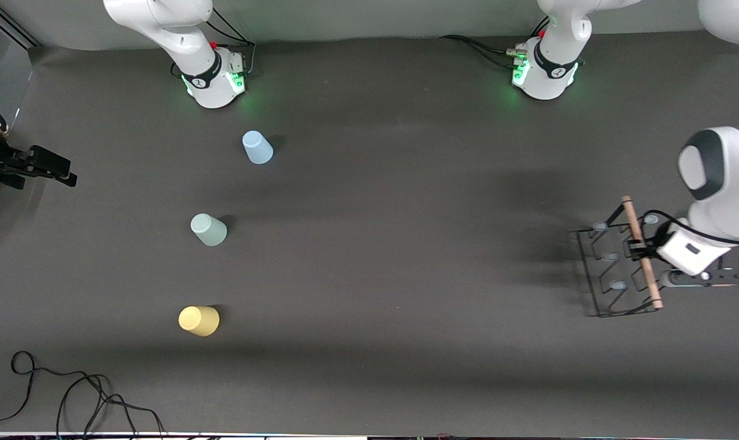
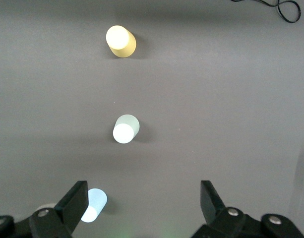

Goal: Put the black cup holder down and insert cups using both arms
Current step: 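Carry the rack to the table middle while the right gripper reaches out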

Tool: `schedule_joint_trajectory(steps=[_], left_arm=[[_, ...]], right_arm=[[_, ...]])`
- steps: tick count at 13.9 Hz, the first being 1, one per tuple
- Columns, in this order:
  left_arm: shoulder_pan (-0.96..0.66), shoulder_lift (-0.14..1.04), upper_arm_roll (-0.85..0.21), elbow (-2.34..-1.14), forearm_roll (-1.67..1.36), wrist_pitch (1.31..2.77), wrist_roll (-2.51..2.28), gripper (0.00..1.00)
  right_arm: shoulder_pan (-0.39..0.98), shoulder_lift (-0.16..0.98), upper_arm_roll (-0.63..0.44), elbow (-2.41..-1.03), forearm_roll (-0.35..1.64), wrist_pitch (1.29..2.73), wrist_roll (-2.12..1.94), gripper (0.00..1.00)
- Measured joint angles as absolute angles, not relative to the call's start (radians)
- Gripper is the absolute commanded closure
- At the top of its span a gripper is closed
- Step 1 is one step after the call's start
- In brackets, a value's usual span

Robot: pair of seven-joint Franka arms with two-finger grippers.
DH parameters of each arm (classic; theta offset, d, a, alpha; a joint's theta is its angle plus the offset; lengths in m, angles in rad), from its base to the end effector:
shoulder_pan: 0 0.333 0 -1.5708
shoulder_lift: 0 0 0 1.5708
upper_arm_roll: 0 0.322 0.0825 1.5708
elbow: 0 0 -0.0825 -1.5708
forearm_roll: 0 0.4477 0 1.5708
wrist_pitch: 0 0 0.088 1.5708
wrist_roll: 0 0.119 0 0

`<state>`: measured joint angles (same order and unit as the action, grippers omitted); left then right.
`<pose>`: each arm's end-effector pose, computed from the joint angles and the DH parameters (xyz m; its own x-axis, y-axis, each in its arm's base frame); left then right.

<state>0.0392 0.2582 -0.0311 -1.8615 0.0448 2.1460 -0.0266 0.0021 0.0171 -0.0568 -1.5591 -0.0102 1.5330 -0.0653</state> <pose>0.6780 0.0086 0.3435 0.9996 0.0116 0.0269 0.0124 -0.9995 -0.0296 0.6179 -0.0348 0.6110 0.9990 0.0102 -0.0438 0.0106 -0.9999 0.0083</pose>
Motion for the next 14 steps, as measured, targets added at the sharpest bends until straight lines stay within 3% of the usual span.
schedule_joint_trajectory(steps=[6,14], left_arm=[[-0.233,0.250,-0.039,-1.830,0.030,2.133,-0.256,1.00],[-0.615,0.381,-0.047,-1.684,-0.156,2.157,-0.518,1.00]], right_arm=[[0.002,0.017,-0.057,-1.559,-0.010,1.532,-0.065,0.00],[0.039,0.016,-0.056,-1.582,-0.002,1.529,-0.044,0.00]])
